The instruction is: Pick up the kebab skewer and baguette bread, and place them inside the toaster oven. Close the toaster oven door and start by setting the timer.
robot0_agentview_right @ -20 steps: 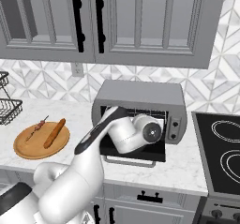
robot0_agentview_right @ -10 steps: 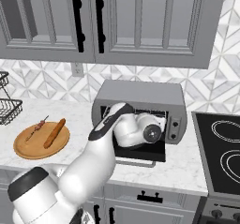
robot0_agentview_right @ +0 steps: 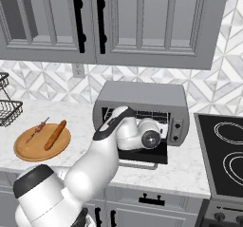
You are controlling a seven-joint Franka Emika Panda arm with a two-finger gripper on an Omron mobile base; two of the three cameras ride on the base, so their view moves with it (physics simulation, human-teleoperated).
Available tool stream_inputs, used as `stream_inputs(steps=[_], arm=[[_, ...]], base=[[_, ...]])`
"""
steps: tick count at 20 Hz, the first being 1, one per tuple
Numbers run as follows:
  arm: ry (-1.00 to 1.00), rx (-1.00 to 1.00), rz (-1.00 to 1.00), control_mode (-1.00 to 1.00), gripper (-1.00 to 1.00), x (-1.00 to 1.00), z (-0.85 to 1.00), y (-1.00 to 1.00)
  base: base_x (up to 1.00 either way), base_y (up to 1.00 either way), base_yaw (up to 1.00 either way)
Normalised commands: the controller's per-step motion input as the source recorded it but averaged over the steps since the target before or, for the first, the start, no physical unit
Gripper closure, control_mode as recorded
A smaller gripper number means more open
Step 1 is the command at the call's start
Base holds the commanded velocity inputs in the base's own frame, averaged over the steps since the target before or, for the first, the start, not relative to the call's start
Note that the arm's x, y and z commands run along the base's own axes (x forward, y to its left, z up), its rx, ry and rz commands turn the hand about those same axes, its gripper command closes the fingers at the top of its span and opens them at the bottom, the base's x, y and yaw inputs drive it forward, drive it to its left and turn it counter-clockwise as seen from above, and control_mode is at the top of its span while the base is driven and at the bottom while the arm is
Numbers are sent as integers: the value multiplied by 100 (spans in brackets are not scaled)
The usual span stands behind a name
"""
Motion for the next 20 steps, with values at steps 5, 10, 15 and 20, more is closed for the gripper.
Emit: stream_inputs(steps=[5, 10, 15, 20], arm=[[-8, 0, -1, -100, -100, 4, 0, 0], [-12, -1, 0, -100, -100, 7, 0, 0], [-1, -7, 0, -100, -100, 19, -10, 0], [0, -1, 0, -100, -100, 35, 0, 0]], base=[[0, 0, 0], [0, 0, 0], [0, 0, 0], [0, 0, 0]])
